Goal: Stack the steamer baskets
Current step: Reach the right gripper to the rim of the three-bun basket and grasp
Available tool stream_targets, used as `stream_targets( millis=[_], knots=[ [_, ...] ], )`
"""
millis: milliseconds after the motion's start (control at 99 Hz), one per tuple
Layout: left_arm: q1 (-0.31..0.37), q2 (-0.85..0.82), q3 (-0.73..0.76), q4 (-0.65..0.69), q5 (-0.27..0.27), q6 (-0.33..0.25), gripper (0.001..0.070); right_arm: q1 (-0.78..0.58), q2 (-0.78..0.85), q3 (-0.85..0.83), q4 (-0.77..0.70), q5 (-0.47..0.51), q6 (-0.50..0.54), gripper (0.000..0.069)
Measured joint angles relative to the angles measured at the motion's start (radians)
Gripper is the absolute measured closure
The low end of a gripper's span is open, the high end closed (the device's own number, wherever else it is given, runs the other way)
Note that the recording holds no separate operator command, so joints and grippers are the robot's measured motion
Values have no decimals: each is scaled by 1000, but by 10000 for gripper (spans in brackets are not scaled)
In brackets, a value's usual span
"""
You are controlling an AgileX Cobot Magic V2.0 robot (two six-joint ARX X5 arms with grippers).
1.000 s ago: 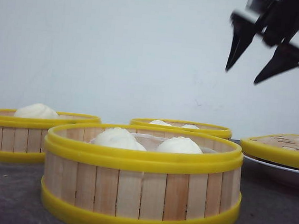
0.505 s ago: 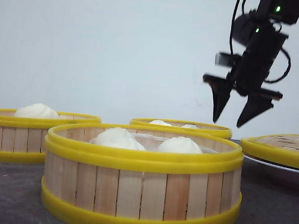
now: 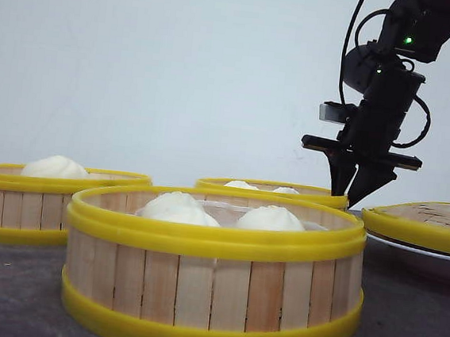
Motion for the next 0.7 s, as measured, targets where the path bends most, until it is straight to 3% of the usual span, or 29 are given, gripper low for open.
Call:
stream_targets(
  millis=[394, 697],
  knots=[
    [0, 0, 0, 0, 0, 0, 321, 6, 6, 8, -7, 9, 13, 655],
    [0, 0, 0, 0, 0, 0, 321, 13, 9, 14, -4, 43, 34, 659]
  ],
)
